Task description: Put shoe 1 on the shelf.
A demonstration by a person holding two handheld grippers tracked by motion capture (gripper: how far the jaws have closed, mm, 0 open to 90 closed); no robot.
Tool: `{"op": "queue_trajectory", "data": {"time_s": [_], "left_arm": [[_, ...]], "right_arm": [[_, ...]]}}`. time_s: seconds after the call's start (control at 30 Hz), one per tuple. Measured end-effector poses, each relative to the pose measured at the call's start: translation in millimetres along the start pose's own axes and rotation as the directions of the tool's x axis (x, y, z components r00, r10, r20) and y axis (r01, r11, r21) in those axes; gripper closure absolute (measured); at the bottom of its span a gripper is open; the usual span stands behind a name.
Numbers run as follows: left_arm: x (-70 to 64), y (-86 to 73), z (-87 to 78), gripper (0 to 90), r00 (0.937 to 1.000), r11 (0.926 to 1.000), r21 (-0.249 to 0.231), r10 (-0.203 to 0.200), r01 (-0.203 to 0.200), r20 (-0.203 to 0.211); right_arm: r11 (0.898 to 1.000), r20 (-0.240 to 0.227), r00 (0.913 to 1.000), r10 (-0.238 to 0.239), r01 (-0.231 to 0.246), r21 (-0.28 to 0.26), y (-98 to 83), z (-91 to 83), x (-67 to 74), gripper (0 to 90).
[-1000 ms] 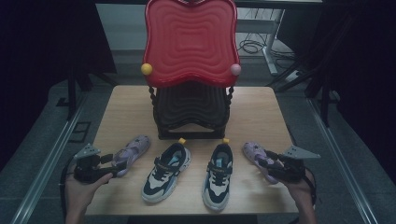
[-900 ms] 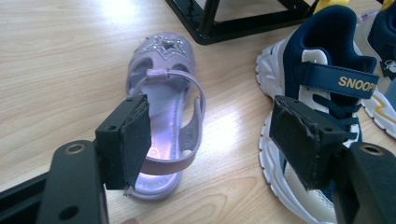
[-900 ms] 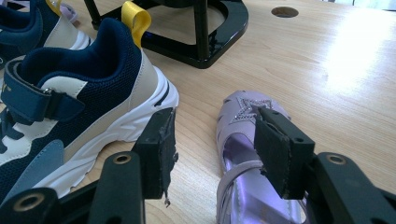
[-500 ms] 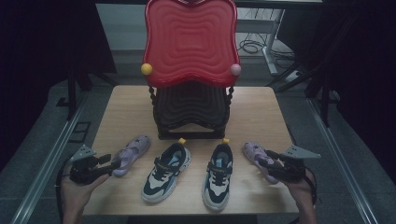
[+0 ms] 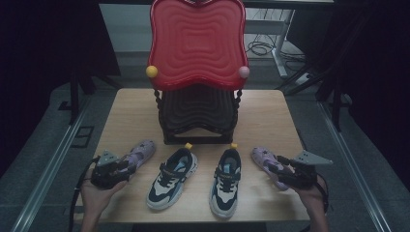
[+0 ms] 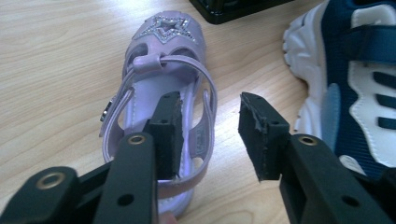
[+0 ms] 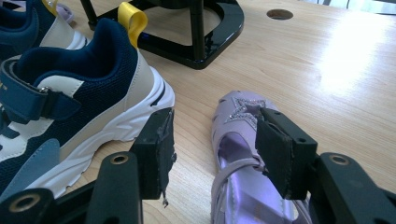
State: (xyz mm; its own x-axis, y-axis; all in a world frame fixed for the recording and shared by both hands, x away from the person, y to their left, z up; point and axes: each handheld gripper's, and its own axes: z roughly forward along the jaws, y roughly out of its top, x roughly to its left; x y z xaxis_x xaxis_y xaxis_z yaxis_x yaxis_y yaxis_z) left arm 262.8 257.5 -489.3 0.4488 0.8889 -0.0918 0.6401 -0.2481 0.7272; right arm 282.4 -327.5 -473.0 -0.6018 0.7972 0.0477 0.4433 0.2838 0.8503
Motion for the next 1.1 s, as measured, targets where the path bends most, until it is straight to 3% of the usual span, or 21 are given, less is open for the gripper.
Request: {"op": "queue_trajectory", "data": {"time_s": [0.07,0.23,0.4,0.77,0.97,1.1], "left_arm": [[-0.8,0.0,3.7,61.1,0.9999,1.0000,-0.002,0.006,-0.006,-0.010],[-1.6,1.1,13.1,65.0,0.9997,0.9999,0.002,0.016,-0.016,0.017],[-1.4,1.7,18.9,77.1,0.9998,0.9995,0.026,0.016,-0.016,0.016],[0.1,2.4,26.2,80.1,0.9998,0.9978,0.066,0.003,-0.004,0.019],[2.4,2.9,28.2,79.9,0.9996,0.9969,0.079,-0.004,0.001,0.027],[2.9,2.8,30.0,80.7,0.9999,0.9958,0.091,-0.002,0.000,0.013]], "right_arm": [[1.000,0.001,1.0000,0.003,-0.003,0.001,-0.2,-0.3,-0.2,46.6],[1.000,0.000,1.0000,0.004,-0.004,0.008,-1.1,0.8,-0.3,46.5],[0.999,-0.004,0.9993,-0.036,0.036,0.040,-0.6,-0.6,2.9,46.2],[0.992,0.007,0.9980,-0.064,0.062,0.106,-5.0,-8.9,5.6,49.0],[0.984,-0.007,0.9977,-0.067,0.067,0.165,-11.0,-4.6,4.5,56.5],[0.973,-0.013,0.9984,-0.055,0.057,0.225,-15.2,5.1,2.5,61.2]]}}
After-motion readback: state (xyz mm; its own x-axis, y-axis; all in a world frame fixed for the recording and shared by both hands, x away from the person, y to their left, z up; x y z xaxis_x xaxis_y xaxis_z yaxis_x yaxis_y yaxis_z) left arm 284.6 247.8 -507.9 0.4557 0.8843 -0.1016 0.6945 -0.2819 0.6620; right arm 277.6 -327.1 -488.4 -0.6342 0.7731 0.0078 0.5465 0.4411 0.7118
